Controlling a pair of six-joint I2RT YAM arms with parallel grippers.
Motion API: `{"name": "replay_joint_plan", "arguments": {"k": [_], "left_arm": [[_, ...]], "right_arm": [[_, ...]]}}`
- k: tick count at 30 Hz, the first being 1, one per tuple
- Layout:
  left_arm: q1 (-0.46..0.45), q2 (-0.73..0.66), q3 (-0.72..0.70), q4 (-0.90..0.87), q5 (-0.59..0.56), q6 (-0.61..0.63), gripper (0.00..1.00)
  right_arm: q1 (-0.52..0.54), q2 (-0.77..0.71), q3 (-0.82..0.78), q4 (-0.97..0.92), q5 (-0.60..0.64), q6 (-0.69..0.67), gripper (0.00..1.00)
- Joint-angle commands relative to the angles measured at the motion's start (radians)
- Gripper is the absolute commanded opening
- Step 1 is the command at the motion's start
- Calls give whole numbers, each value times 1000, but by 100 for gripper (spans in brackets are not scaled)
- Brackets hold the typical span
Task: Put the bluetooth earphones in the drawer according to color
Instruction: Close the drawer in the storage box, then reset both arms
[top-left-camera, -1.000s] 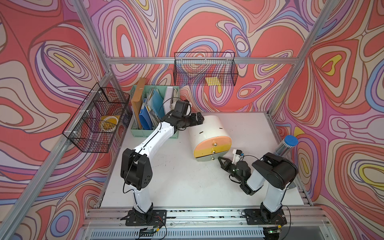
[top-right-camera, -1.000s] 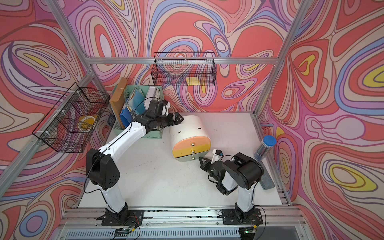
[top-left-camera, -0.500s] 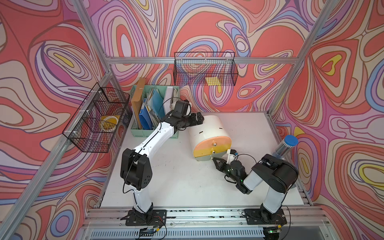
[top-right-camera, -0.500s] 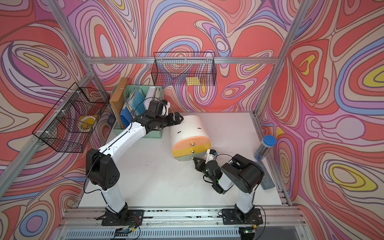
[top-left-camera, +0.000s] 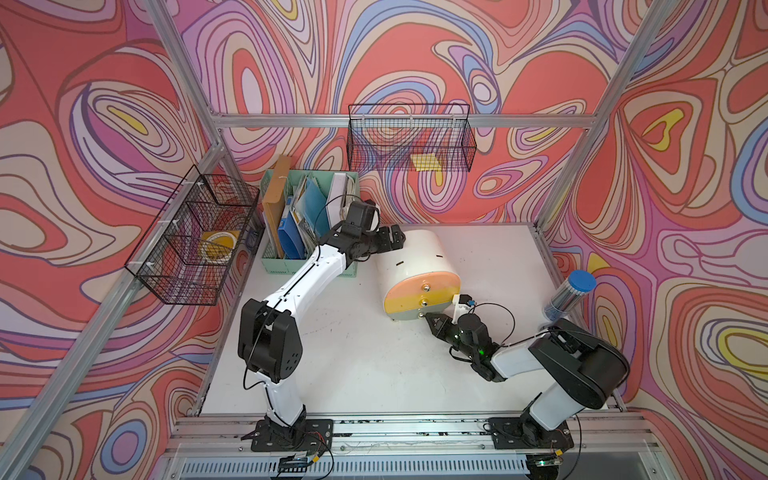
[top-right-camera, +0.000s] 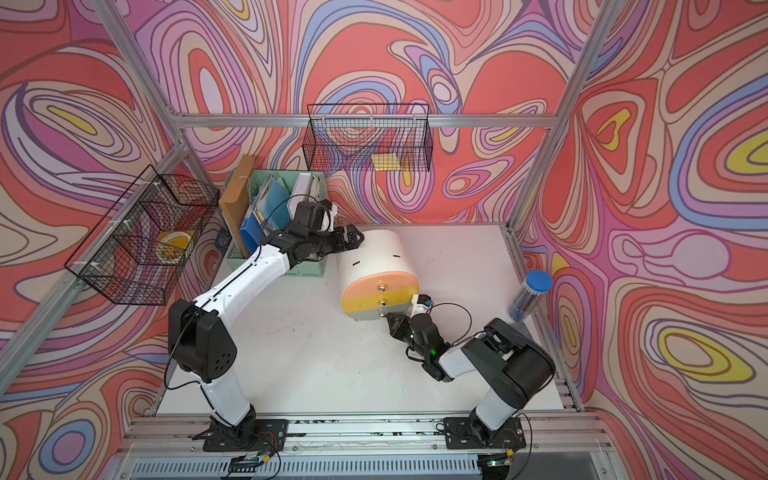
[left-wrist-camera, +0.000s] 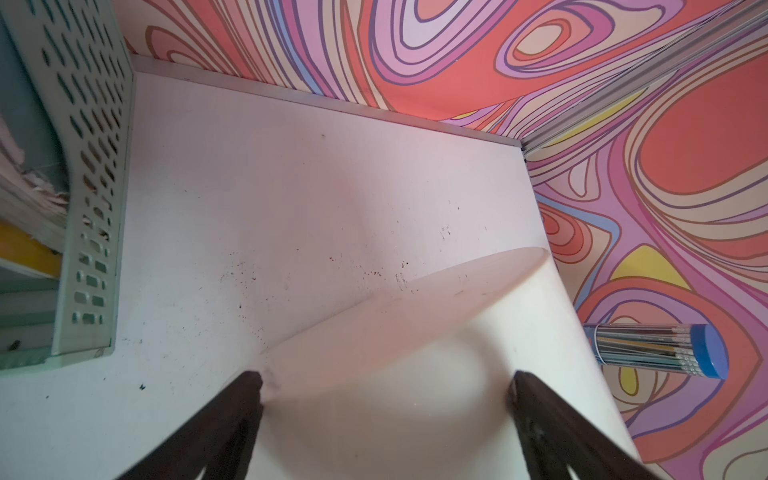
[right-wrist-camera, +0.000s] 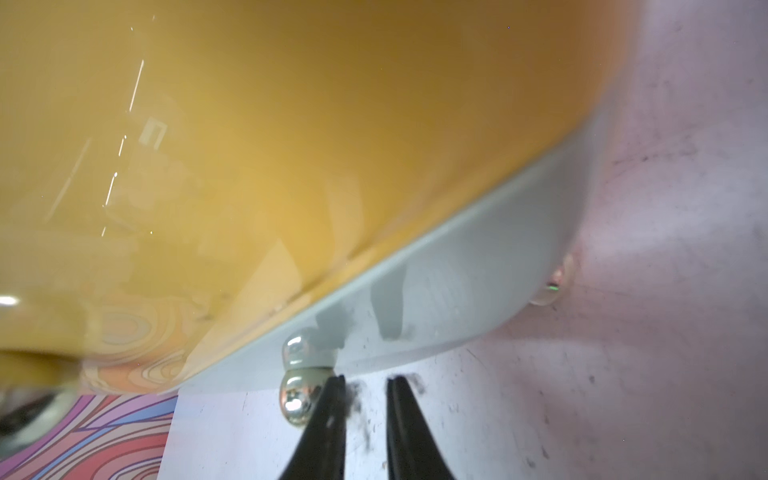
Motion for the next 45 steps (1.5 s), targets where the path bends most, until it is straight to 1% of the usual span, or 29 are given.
{"name": "replay_joint_plan", "arguments": {"k": [1, 6, 9, 15, 19, 21, 23, 28, 31, 34, 36, 38, 40, 42, 45], "left_arm": [[11, -74, -34, -99, -31, 22, 99], [13, -190, -107, -89, -61, 19, 99], [12, -284, -185, -71, -75, 12, 99], [10, -497, -380, -46, -115, -13, 99], [10, -635, -529, -44, -169, -40, 99], [10, -703, -610, -32, -189, -48, 99], [11, -775, -696, -11, -209, -59, 99], [12, -965, -930, 68, -267, -98, 99], [10, -1060, -1053, 127, -310, -105, 99], [10, -1119, -1138, 179, -367, -59, 99], [11, -1136, -1207, 248, -421, -13, 99], [11, -1125, -1226, 280, -501, 23, 99], [13, -1096, -1224, 304, -575, 65, 99], [22, -1055, -1215, 335, -638, 99, 99], [52, -998, -1209, 401, -644, 159, 99]], "right_arm": [[12, -80, 5, -137, -23, -44, 27], [15, -219, -5, -310, -15, -92, 39], [16, -321, -2, -436, -1, -127, 46], [16, -502, 30, -683, 40, -202, 63], [16, -606, 82, -856, 80, -263, 76], [16, -636, 105, -914, 96, -287, 83], [16, -657, 133, -973, 116, -317, 98], [16, -671, 183, -1046, 189, -408, 98], [15, -655, 219, -1073, 260, -470, 98], [15, -618, 254, -1088, 363, -523, 98], [8, -590, 261, -1056, 385, -579, 98], [-15, -562, 268, -1026, 404, -616, 98], [-69, -543, 267, -986, 367, -649, 98], [-151, -537, 256, -939, 306, -656, 98], [-259, -546, 222, -862, 231, -673, 98]]}}
